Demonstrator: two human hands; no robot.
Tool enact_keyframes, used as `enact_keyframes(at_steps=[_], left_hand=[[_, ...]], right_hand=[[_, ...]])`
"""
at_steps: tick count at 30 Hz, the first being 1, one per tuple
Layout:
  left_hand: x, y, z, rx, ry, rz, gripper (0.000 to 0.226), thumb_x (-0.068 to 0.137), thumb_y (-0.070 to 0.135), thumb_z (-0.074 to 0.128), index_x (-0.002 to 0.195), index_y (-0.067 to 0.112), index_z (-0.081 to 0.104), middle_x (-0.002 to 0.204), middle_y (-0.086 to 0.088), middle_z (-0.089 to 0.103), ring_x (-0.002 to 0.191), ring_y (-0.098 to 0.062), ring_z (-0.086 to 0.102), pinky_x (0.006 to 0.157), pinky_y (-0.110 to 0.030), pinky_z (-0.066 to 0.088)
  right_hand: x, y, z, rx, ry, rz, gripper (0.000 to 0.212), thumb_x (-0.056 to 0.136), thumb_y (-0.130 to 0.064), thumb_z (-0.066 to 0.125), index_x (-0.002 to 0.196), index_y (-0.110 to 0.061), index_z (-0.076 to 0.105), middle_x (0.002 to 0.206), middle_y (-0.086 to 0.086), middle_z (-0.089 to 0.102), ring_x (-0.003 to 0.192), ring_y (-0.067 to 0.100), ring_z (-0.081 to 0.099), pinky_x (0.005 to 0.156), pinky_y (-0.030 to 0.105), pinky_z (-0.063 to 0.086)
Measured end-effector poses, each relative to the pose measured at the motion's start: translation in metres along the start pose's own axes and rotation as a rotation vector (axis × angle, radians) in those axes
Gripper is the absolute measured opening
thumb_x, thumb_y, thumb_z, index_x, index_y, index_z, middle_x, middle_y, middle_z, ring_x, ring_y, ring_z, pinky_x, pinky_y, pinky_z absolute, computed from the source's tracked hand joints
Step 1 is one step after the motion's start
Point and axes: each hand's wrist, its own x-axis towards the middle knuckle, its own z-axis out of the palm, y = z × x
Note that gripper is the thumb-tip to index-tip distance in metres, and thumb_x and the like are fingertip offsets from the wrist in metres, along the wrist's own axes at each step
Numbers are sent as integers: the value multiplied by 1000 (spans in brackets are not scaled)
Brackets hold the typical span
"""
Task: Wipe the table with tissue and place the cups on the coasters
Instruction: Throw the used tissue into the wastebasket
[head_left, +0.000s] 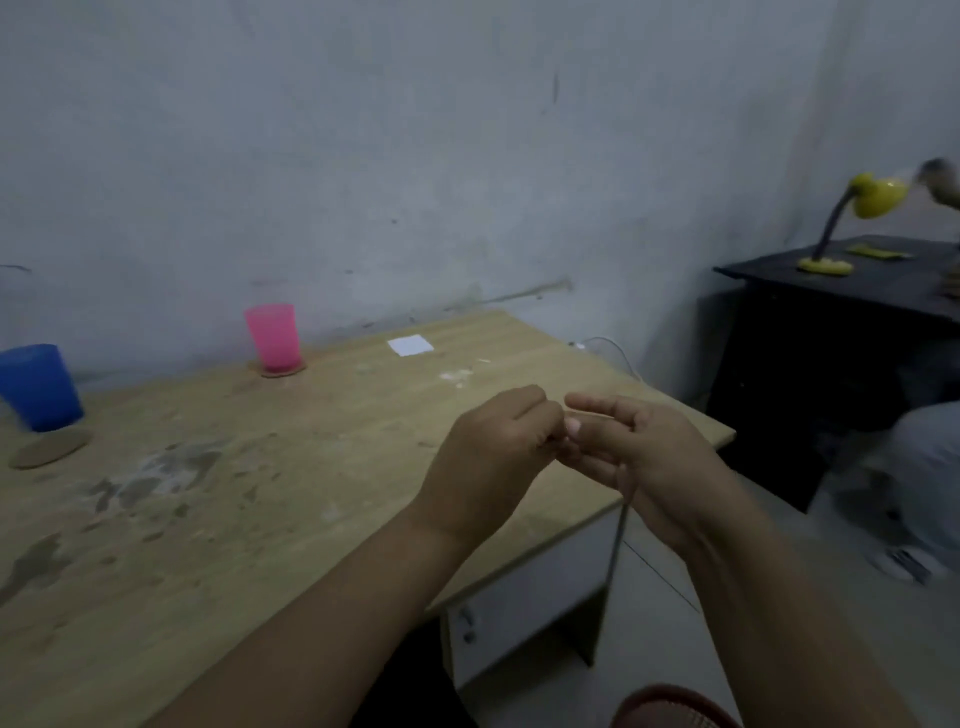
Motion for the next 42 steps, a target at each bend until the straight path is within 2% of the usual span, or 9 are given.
enact_keyframes(at_steps=[4, 10, 12, 16, 22, 25, 31, 36, 42], left_hand=[[-3, 28, 48, -143, -197, 28, 19, 82, 14, 67, 73, 7, 52, 70, -6, 51, 62, -19, 45, 53, -32, 36], [-28, 65, 133, -271, -413, 72, 19, 85, 25, 60, 87, 10, 48, 68, 0, 51, 58, -8, 30, 51, -24, 28], [-39, 70, 159, -280, -504, 74, 27, 81, 23, 67, 97, 12, 47, 72, 1, 56, 58, -9, 39, 48, -18, 33], [-75, 74, 207, -336, -703, -10, 49, 78, 21, 69, 121, 13, 47, 98, -5, 65, 84, -21, 61, 60, -29, 47], [-133, 76, 262, -372, -1020, -294, 57, 84, 14, 67, 133, 18, 40, 124, -6, 56, 109, -23, 56, 85, -37, 50], [-151, 74, 280, -383, -1195, -416, 48, 83, 15, 68, 126, 18, 48, 124, -5, 54, 112, -22, 53, 89, -34, 46], [-177, 71, 298, -382, -1411, -504, 54, 85, 14, 66, 135, 15, 47, 135, -9, 49, 122, -23, 46, 93, -28, 37], [-171, 73, 299, -428, -1400, -550, 53, 85, 13, 66, 134, 15, 48, 133, -10, 51, 119, -24, 49, 94, -31, 40], [-134, 71, 280, -514, -1226, -585, 54, 84, 10, 67, 134, 14, 48, 135, -8, 51, 122, -22, 48, 100, -33, 42]], right_hand=[[-24, 22, -56, 0, 102, 73, 52, 61, -8, 71, 111, 0, 60, 96, 13, 74, 89, 22, 71, 72, 24, 58], [-52, 76, -136, 70, 256, 204, 31, 66, -12, 68, 94, 0, 69, 92, 18, 73, 86, 25, 71, 78, 29, 58], [-56, 95, -157, 146, 308, 254, 30, 70, -7, 65, 99, 2, 68, 95, 19, 73, 86, 25, 71, 76, 28, 59], [-64, 144, -188, 282, 499, 354, 17, 80, 10, 58, 96, 7, 65, 91, 22, 73, 80, 26, 72, 63, 24, 58], [-79, 223, -227, -2, 776, 482, 18, 74, 9, 68, 92, 6, 67, 79, 19, 73, 73, 30, 71, 67, 31, 60], [-87, 259, -253, -236, 852, 570, 27, 70, 0, 76, 95, 5, 67, 78, 15, 72, 70, 23, 68, 61, 24, 56], [-100, 307, -282, -562, 576, 782, 67, 77, -18, 75, 136, -7, 44, 138, 14, 51, 124, 29, 49, 96, 33, 39], [-95, 305, -281, -635, 441, 783, 69, 78, -13, 72, 139, -6, 40, 141, 14, 47, 129, 26, 46, 105, 36, 38], [-62, 246, -267, -890, 332, 589, 55, 78, -15, 72, 130, -13, 52, 124, 10, 63, 111, 20, 59, 87, 26, 46]])
